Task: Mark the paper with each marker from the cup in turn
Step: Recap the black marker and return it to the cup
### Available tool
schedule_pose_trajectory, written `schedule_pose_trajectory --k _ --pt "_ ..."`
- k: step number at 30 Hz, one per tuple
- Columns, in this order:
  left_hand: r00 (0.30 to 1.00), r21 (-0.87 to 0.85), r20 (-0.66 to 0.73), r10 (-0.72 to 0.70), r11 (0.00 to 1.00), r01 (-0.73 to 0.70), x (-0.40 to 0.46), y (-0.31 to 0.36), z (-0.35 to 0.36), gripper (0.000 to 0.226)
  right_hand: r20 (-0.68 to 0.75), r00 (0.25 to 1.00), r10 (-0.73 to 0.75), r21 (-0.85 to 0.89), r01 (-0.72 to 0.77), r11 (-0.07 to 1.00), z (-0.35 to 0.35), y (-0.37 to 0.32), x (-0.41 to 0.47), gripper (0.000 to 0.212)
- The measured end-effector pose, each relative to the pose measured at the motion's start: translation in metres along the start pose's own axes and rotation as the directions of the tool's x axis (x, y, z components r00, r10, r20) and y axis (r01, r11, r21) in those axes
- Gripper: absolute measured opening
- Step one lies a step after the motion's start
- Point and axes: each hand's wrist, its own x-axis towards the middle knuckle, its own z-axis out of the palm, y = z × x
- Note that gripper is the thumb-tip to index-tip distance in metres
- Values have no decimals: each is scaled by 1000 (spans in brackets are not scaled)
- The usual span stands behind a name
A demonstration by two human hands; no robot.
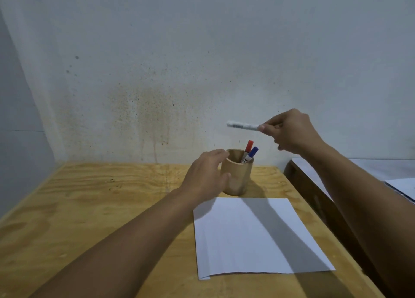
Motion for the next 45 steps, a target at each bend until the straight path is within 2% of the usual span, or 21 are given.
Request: schedule_pose_trajectory --k 3,7,11,17,20,24,31,36,45 --pt "995 118 67 67 990 -75 0 0 1 59 -44 997 -68 -37 66 997 7 -1 7 27" --pt "993 212 84 77 973 -94 -2 -1 3 53 33 995 -94 -115 97 989 24 -5 12 30" --pt "994 216 88 57 974 -75 -2 -8 5 64 -14 995 -95 -63 94 994 26 -7 21 24" --pt "992 197 99 76 976 -95 -1 -6 6 65 13 994 -104 -105 105 989 29 -5 28 28" --pt "991 201 116 64 976 -87 0 -6 5 66 56 993 -108 -126 114 985 45 -2 28 20" --pt "987 208 150 49 975 -80 0 -7 2 68 81 991 -111 -130 121 984 60 2 28 24" --pt "990 161 139 35 985 -57 1 -9 5 67 -16 997 -76 -158 73 985 68 7 24 21" --pt "989 139 146 28 989 -48 -1 -11 8 69 -76 994 -84 -105 76 992 72 15 20 19" --pt "968 151 248 22 987 -61 -4 -11 7 86 -100 986 -132 -55 127 990 65 28 9 26"
